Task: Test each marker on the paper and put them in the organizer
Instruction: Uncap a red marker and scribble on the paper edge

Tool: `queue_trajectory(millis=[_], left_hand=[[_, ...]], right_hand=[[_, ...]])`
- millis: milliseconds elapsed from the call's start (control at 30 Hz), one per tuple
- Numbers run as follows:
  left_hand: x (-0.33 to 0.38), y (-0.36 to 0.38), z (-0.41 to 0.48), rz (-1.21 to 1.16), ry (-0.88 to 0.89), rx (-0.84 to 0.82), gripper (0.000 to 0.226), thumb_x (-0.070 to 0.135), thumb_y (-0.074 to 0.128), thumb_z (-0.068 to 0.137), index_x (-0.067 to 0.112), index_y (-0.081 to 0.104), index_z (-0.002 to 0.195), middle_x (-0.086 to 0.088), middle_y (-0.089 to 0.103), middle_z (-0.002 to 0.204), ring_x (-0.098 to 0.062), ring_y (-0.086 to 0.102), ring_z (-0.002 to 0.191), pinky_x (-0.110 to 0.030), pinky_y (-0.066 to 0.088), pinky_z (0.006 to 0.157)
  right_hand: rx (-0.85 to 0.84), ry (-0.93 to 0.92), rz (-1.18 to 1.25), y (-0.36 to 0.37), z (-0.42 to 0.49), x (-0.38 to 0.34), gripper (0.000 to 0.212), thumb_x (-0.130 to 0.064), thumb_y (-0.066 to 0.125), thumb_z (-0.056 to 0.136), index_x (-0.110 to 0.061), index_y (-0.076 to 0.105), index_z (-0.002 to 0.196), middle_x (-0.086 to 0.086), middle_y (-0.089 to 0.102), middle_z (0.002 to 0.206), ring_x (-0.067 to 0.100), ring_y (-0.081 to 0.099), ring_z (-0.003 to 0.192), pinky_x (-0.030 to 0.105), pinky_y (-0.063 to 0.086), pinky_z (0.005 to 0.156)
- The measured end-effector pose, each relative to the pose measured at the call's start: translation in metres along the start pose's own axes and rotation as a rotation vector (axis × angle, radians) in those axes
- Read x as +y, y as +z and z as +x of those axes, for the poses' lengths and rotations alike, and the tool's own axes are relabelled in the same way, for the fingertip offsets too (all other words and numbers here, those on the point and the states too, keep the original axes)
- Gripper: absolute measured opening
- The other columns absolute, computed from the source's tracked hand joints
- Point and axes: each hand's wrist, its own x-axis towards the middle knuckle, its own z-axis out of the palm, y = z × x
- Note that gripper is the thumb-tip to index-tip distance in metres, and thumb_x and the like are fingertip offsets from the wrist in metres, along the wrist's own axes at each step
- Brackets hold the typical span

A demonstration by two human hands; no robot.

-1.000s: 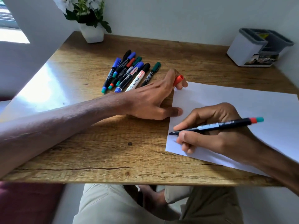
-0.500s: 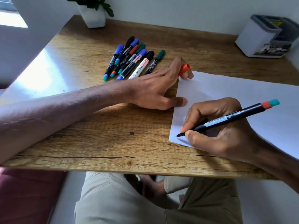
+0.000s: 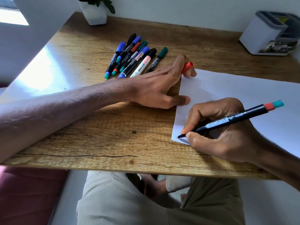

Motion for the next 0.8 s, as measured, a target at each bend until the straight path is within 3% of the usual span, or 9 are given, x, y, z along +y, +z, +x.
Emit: queue_trajectory(millis=[100,200,467,600,800], left_hand=[[-0.0006,-0.0004,0.0002,0.0,-0.003,-0.001,0.067,0.046,0.067,0.095,0.012,0.031,0.139,0.002,0.046,0.146,-0.011,0.047,0.137,-0.035,0.043,0.117],[-0.0008,-0.0004,0.0002,-0.002,0.0,0.0,0.067,0.046,0.067,0.094,0.011,0.031,0.138,0.003,0.046,0.146,-0.011,0.047,0.137,-0.035,0.044,0.116],[0.0,-0.0014,0.0007,-0.008,0.01,-0.007,0.062,0.045,0.065,0.094,0.013,0.031,0.134,0.001,0.047,0.146,-0.012,0.049,0.135,-0.035,0.048,0.112],[-0.0007,-0.0005,0.0012,-0.018,0.009,-0.005,0.061,0.044,0.065,0.094,0.012,0.032,0.134,0.002,0.046,0.146,-0.011,0.047,0.136,-0.025,0.044,0.112],[0.0005,0.0001,0.0013,-0.008,0.006,-0.015,0.064,0.048,0.063,0.091,0.012,0.032,0.134,0.002,0.046,0.145,-0.011,0.046,0.138,-0.036,0.043,0.117]], right_hand=[[-0.004,-0.007,0.002,-0.0001,0.0004,-0.0007,0.005,-0.011,0.081,0.076,-0.009,0.076,0.077,-0.005,0.071,0.071,0.019,0.067,0.06,0.029,0.053,0.048],[0.004,-0.002,-0.014,-0.0002,0.0009,-0.0007,0.004,-0.005,0.08,0.076,-0.007,0.077,0.078,-0.003,0.072,0.071,0.021,0.068,0.061,0.034,0.054,0.047],[0.019,0.002,-0.033,-0.0012,0.0006,-0.0003,0.004,-0.006,0.08,0.076,-0.007,0.077,0.078,-0.003,0.073,0.072,0.017,0.069,0.062,0.026,0.054,0.049],[0.017,0.013,-0.03,-0.0019,0.0002,-0.0003,0.004,-0.007,0.08,0.076,-0.006,0.078,0.079,-0.004,0.074,0.073,0.017,0.071,0.064,0.022,0.054,0.051],[0.032,0.027,-0.026,-0.0019,-0.0007,0.0011,0.003,-0.005,0.08,0.077,-0.007,0.078,0.078,-0.003,0.074,0.072,0.017,0.07,0.064,0.022,0.054,0.052]])
